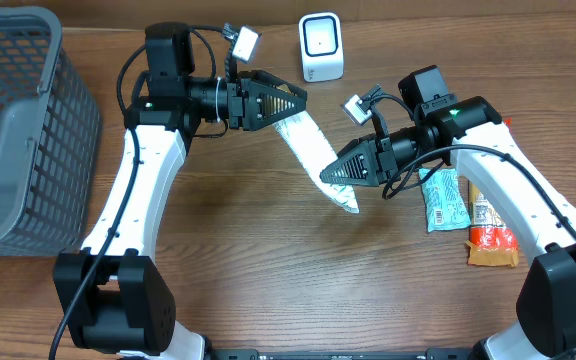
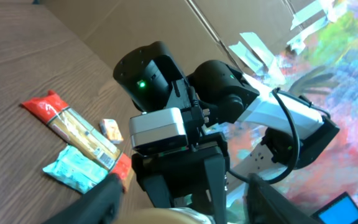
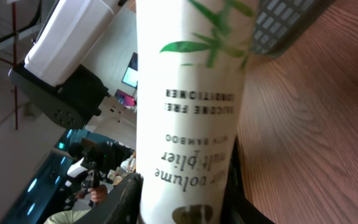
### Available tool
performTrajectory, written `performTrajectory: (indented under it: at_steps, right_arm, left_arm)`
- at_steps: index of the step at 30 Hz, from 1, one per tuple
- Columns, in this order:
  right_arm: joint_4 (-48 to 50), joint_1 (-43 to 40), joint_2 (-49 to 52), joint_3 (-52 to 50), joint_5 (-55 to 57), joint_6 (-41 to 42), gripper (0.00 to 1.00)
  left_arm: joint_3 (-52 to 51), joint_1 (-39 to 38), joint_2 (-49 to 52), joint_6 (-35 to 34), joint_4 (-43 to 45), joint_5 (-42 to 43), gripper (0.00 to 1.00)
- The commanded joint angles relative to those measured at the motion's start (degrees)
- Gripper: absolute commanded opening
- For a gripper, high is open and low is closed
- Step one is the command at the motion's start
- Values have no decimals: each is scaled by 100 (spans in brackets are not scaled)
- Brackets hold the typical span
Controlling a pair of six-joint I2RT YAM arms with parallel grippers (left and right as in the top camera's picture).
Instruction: Scan the item barcode
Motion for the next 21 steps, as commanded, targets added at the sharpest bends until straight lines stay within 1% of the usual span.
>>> performTrajectory:
  at_steps: [1,3,5,8,10,11,12,14,16,17,19,21]
  right_arm:
    - [37,-15,-177,70,-393,-146,37]
    - [39,-15,-177,70,-393,-146,38]
    - [39,-15,-177,70,-393,-146,38]
    - [39,-15,-177,70,-393,-146,38]
    - [42,-15,-177,70,-393,-146,38]
    - [63,-15,-177,70,-393,-146,38]
    - [94,-15,-177,70,-393,-146,40]
    - [173,-15,-177,70,-389,-146,52]
    - [297,-15,-177,70,-334,-146,59]
    - [358,-15,-177,70,-232,-144,61]
    - [428,-15,-177,70,59,-144,62]
    - [420,-15,-177,70,413,-142,62]
  left_arm:
    - [0,-20,57,-17,-50,109,42]
    - [0,-20,59,-17,-68,111,38]
    - [0,-20,59,-20,-68,111,36]
    - [0,-20,59,-22,-76,111,30]
    - [0,-20,59,-24,-162,59,30]
    - [0,-20,59,-31,-216,-2,27]
    - [0,-20,59,-74,-262,-90,27]
    - [0,-11,61,-164,-404,-361,27]
    - [0,2,61,-332,-557,-706,25]
    - [0,9,61,-459,-673,-935,23]
    - [0,9,61,-623,-881,-1322,22]
    - [0,9,61,-643,-1119,-1668,21]
